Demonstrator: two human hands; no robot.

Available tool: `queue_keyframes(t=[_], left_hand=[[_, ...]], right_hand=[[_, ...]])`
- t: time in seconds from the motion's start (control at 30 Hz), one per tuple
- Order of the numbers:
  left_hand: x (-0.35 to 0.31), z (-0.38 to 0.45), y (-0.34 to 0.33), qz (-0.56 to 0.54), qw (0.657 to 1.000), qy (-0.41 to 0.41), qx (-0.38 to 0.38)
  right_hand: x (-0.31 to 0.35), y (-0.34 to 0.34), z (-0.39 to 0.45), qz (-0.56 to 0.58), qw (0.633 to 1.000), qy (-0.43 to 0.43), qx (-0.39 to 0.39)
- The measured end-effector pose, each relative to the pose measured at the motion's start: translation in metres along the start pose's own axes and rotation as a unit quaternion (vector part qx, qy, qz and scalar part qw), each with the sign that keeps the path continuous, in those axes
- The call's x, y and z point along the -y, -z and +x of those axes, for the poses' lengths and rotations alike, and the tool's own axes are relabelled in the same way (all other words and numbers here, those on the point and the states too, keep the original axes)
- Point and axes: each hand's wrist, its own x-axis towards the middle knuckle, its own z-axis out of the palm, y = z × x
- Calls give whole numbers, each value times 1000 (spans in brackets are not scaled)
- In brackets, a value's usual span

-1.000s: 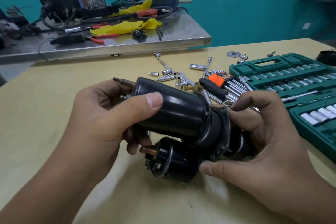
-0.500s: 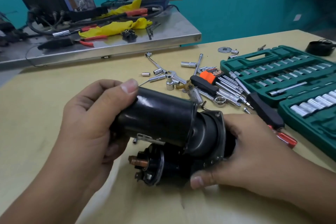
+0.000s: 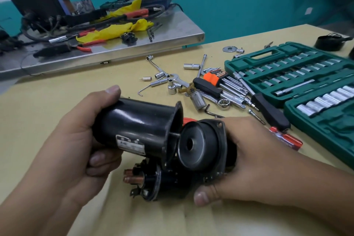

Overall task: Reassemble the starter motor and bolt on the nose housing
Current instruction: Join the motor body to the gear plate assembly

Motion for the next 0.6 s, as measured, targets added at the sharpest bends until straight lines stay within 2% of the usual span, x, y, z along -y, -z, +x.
queue_keyframes(t=[0.07, 0.13, 0.23, 0.33, 0.43, 0.5, 0.6], left_hand=[[-1, 0, -7, 29, 999, -11, -34], [-3, -3, -12, 57, 995, -31, -70], [-7, -3, -15, 75, 990, -52, -108], [-8, -3, -22, 51, 987, -64, -139], [-6, -6, -32, 82, 980, -126, -132], [-5, -11, -40, 109, 973, -158, -131], [-7, -15, -41, 131, 975, -152, -92]], right_hand=[[-2, -1, 2, 2, 999, -24, -22], [-11, -6, 2, -24, 997, -2, -74], [-5, -13, 2, -26, 993, -21, -112], [-3, -17, 3, -78, 986, -18, -145], [1, -18, 0, -106, 982, -33, -149], [3, -17, 0, -85, 984, -47, -147], [-2, -15, -2, -71, 985, -53, -146]])
